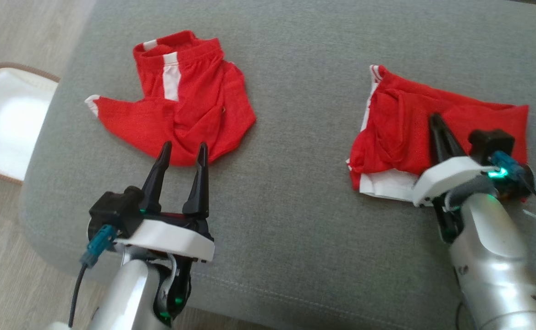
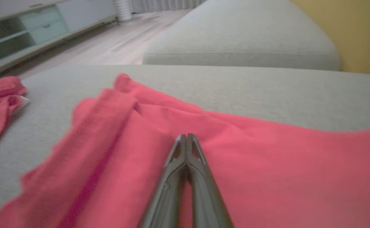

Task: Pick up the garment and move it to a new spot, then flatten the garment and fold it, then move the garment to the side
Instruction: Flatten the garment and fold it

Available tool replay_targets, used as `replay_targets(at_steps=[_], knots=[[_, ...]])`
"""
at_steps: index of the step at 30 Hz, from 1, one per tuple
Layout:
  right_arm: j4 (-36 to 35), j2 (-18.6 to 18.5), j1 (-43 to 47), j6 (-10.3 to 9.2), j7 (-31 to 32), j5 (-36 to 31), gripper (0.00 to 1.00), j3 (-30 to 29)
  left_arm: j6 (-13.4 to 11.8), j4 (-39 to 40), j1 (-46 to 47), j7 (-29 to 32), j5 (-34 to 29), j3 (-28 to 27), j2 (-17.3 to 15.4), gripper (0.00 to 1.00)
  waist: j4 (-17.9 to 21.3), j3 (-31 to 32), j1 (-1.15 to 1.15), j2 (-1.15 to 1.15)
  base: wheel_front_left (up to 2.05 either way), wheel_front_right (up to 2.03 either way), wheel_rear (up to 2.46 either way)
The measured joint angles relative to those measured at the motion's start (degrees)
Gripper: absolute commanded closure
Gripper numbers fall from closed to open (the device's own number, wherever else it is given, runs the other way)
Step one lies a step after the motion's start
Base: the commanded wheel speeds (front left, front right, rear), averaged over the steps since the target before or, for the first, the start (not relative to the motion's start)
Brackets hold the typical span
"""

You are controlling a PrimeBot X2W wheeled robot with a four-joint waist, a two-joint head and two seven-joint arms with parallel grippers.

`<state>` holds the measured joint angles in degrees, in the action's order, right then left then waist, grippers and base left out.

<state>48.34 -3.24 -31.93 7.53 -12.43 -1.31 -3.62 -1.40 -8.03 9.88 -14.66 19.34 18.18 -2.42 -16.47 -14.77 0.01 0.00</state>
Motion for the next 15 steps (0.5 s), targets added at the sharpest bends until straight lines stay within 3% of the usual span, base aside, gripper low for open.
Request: replay_targets(at_steps=[11,15], knots=[[4.1,-0.3,-2.1,0.0,-1.8,8.7,1.0,15.3,-0.3,-0.1,0.0,0.0,0.1,1.1,0.0,0.0,-1.0,-0.1,0.0,0.0,0.0,0.0,0.0],[6.1,-0.3,-3.1,0.0,-2.0,10.6,1.0,16.6,-0.6,-0.2,0.0,0.0,0.1,0.8,0.0,0.0,0.3,0.2,0.0,0.0,0.0,0.0,0.0]])
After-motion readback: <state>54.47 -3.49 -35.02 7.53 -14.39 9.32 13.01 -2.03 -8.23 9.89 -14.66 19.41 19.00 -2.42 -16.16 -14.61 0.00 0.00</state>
